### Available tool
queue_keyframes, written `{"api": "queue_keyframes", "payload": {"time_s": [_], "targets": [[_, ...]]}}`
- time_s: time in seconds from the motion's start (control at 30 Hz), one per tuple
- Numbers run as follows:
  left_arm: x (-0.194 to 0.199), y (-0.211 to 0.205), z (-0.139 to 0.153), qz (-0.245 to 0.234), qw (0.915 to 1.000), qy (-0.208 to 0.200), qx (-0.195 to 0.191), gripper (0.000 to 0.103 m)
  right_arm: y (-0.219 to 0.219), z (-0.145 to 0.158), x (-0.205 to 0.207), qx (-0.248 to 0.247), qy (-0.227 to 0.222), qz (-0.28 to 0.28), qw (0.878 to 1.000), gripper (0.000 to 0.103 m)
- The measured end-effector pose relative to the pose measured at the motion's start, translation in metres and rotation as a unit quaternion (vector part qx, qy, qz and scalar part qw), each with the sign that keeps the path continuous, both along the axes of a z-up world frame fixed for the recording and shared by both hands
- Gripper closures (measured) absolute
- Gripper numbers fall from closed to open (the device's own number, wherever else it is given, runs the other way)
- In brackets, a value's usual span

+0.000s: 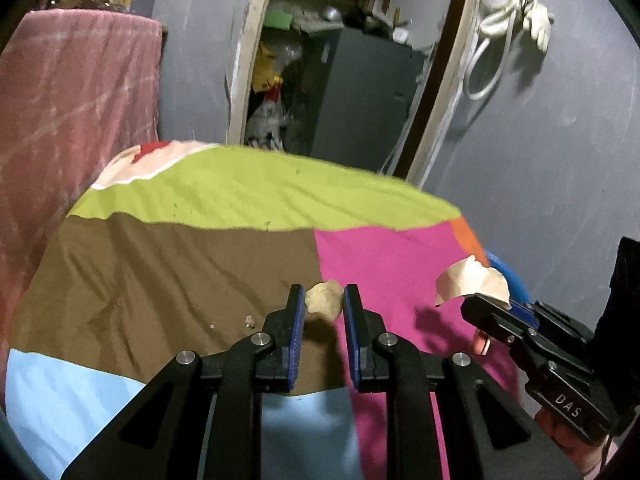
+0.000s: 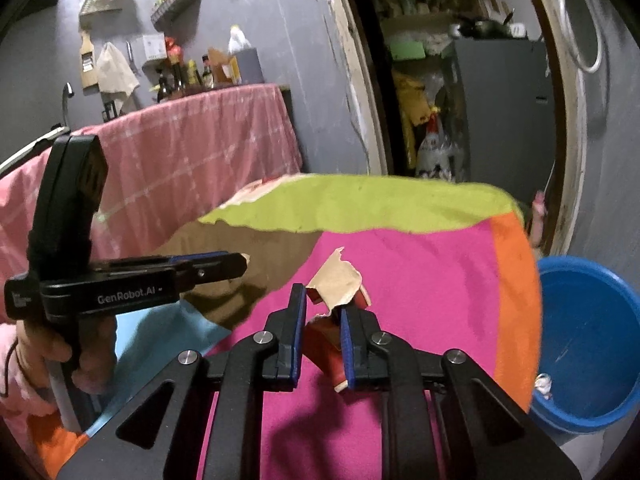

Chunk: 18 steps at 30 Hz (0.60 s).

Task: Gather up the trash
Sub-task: 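Lift both held items and carry them toward the blue bucket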

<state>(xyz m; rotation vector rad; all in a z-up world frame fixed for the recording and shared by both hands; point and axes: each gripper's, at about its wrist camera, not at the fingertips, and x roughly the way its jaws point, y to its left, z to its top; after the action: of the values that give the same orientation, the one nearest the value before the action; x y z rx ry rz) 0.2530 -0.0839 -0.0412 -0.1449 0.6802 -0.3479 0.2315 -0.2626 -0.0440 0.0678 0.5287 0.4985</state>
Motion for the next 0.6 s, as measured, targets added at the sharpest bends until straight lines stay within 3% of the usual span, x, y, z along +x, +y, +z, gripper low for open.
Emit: {"api": "queue_keyframes", "payload": {"time_s": [0.33,0.6], "targets": [[-0.031,-0.009,0.044,0.025,0.9939,-0.104,-0.029,0.087,-0.007,0.051,-0.032,-0.002,-0.129,-0.032,0.991,0.089],[-0.057,-0.033,0.087,0.031,0.9771,-0.206,-0.045,0.087,-0.025,0.093,-0.052,-0.009,-0.219,-0.068,0.973,0.089]]}}
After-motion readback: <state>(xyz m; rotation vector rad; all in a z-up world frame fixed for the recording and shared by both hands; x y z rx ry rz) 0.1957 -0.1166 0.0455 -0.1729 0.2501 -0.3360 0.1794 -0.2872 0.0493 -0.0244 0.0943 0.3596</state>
